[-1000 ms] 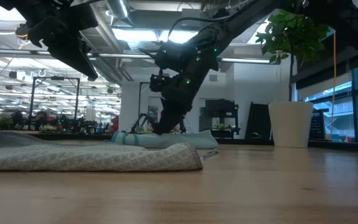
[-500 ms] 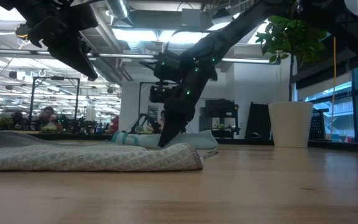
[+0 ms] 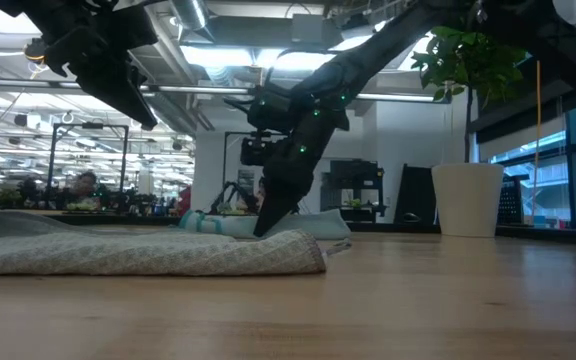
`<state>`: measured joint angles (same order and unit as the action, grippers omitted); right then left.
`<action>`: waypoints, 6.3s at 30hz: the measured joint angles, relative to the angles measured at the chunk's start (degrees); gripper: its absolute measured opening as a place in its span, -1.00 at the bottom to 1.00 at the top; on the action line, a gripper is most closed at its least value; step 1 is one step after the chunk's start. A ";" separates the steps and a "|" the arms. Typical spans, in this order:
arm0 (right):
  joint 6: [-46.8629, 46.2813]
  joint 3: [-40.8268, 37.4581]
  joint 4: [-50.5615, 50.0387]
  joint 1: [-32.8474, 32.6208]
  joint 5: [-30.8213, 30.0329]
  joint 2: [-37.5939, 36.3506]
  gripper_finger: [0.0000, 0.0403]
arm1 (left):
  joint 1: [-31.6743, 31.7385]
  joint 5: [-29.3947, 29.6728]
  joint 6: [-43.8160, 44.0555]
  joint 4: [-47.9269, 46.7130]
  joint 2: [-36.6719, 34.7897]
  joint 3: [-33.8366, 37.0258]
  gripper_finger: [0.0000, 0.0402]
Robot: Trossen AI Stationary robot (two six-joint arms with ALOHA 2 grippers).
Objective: Roll microfiber towels into tight, uniform cylinder then place into a basket
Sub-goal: Put the rolled blue towel into the red bin
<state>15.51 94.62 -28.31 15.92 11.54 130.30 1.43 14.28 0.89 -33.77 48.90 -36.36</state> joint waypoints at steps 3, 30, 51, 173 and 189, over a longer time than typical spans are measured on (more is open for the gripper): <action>0.01 -0.02 0.04 0.00 0.01 0.04 0.99 | -0.02 0.00 0.00 -0.01 0.00 0.00 -0.72; -4.77 -0.06 -0.13 0.11 -0.47 0.21 0.32 | -0.01 0.00 0.00 -0.01 0.00 0.00 -0.72; -6.19 -0.19 0.41 -0.07 -0.90 -0.35 -0.67 | -0.02 0.00 0.00 -0.01 0.00 0.00 -0.72; -88.85 -39.80 4.80 -77.72 -12.52 -32.85 -0.68 | -13.52 -19.39 -14.68 28.25 0.00 0.00 -0.72; -88.78 -39.80 4.35 -77.71 -13.88 -32.85 -0.62 | -13.51 -19.30 -14.67 28.30 0.00 0.00 -0.72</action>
<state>-73.28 54.83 -23.95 -61.79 -2.34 97.45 -12.08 -5.02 -13.78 -5.47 48.90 -36.36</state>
